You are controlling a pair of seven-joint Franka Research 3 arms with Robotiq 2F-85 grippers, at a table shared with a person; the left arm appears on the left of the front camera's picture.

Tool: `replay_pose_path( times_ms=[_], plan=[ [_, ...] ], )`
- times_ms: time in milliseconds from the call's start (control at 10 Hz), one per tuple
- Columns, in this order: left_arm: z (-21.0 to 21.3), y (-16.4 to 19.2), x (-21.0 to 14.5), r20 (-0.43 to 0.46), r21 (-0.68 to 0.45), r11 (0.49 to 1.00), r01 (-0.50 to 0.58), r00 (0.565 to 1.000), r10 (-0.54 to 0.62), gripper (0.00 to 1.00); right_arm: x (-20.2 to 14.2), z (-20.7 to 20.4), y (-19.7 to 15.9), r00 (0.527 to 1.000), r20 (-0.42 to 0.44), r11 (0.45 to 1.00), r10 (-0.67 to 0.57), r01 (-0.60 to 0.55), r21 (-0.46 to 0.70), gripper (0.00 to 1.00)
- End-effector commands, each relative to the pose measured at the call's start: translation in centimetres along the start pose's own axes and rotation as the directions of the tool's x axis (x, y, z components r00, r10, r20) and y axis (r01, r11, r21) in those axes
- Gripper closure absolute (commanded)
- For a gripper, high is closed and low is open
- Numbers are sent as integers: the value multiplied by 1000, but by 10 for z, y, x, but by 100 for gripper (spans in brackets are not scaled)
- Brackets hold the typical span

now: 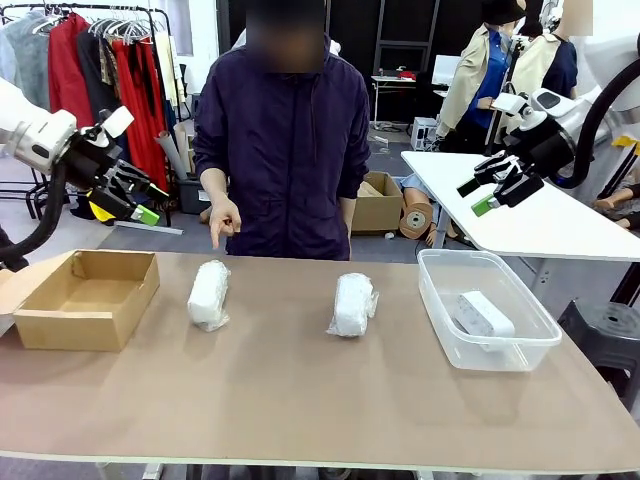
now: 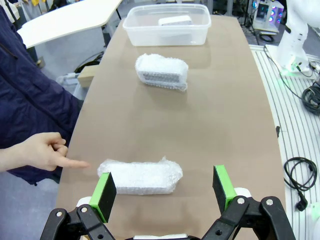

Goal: Separate and place wrapped and unwrapped clocks.
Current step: Pick up the Digital clock indicated by the person.

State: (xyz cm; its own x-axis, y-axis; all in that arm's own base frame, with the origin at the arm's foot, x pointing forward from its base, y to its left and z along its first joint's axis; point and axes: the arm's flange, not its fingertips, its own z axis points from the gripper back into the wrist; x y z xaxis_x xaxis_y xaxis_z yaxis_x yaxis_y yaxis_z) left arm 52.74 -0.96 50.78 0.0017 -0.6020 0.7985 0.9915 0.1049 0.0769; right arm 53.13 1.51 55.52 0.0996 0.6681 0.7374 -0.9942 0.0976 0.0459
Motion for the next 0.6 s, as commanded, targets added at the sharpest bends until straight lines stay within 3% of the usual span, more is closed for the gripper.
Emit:
replay_pose_path(
  times_ms=[0,500],
  plan=[
    [1,-2,2,7,1,1000,-2,1000,1,0,4,3,0,1000,3,1000,8,-8,2,0],
    [1,-2,2,7,1,1000,-2,1000,1,0,4,3,0,1000,3,1000,8,-8,2,0]
  ],
)
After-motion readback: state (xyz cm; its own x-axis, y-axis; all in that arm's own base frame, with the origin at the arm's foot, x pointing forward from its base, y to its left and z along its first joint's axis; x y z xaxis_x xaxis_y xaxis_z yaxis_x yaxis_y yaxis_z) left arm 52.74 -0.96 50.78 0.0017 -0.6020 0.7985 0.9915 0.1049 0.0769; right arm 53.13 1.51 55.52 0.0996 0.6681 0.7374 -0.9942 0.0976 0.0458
